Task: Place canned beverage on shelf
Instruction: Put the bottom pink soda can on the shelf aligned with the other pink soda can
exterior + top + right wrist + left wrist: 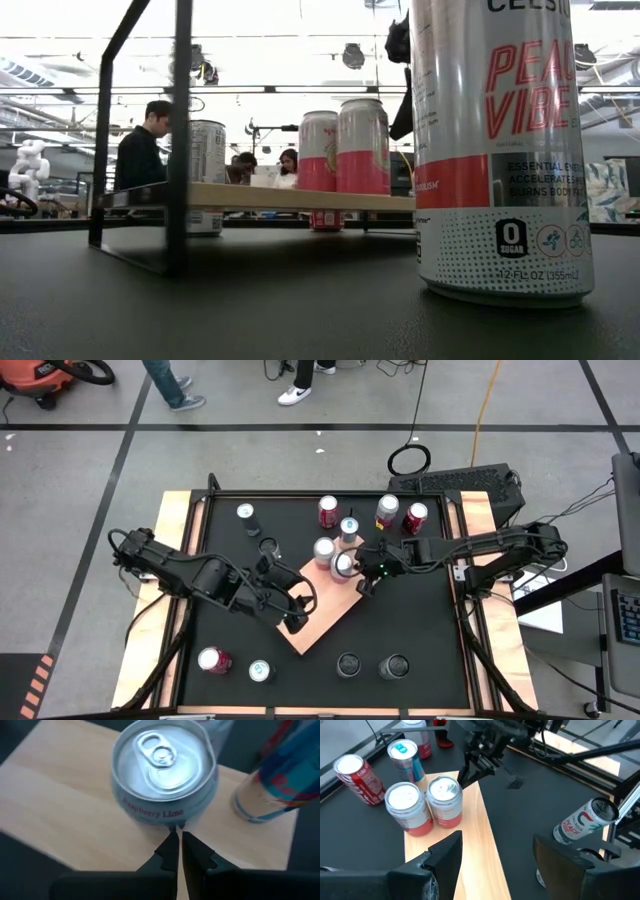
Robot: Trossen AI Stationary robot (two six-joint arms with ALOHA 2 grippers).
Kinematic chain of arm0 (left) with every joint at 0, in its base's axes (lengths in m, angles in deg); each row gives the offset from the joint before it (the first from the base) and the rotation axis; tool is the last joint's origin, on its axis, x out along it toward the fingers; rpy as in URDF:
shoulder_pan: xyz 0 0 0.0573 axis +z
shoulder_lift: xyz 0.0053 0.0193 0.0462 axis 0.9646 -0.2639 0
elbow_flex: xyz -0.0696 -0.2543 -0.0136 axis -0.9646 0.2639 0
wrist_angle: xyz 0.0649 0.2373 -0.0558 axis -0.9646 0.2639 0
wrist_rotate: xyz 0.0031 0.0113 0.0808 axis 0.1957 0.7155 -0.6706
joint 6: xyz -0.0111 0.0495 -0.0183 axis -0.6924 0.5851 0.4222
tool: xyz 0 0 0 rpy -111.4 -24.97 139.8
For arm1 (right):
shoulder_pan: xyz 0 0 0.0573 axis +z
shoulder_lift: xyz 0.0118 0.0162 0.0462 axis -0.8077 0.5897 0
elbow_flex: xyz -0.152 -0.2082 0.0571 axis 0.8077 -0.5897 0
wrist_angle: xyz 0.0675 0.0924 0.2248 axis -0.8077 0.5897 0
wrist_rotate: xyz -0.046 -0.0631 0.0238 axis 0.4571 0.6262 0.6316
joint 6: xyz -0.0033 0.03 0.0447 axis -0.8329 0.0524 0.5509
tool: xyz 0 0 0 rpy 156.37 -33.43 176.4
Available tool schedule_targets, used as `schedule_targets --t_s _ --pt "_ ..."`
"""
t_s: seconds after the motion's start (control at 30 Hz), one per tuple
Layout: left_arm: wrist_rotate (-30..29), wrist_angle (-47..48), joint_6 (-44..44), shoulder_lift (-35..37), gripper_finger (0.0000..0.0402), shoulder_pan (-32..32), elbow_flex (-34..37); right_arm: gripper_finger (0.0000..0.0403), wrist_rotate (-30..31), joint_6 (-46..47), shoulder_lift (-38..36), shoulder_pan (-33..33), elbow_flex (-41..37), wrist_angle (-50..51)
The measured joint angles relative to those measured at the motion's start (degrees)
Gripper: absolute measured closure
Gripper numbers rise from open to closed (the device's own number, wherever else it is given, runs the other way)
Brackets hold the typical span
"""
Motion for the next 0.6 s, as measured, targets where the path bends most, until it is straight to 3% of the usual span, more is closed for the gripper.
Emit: schedule_targets --t_s 0.6 --pt "0.1 2.0 1.7 0.2 0.0162 0.6 0.0 0.0403 -0.1 0.4 0.0 -1.3 2.0 1.9"
